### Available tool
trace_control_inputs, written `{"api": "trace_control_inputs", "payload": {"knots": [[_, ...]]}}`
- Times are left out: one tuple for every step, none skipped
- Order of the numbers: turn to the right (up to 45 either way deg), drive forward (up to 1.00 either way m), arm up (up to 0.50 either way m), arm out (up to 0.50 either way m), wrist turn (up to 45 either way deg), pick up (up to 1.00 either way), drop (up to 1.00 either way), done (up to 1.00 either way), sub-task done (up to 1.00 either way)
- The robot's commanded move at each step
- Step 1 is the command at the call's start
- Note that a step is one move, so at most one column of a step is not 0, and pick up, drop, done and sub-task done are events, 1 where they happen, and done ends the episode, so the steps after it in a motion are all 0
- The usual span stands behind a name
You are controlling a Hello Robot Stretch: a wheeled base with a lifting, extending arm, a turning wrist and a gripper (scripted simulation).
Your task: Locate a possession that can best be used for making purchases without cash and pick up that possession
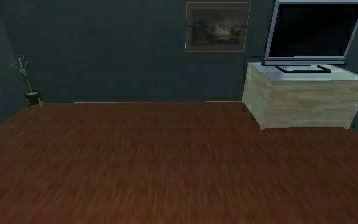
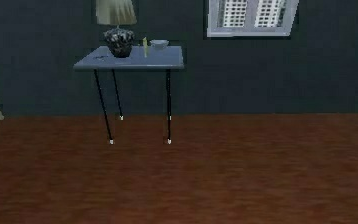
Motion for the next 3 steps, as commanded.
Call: {"api": "trace_control_inputs", "payload": {"knots": [[-9.0, 0.0, 0.0, 0.0, 0.0, 0.0, 0.0, 0.0, 0.0], [0.0, 0.2, 0.0, 0.0, 0.0, 0.0, 0.0, 0.0, 0.0], [6.0, 0.0, 0.0, 0.0, 0.0, 0.0, 0.0, 0.0, 0.0]]}}
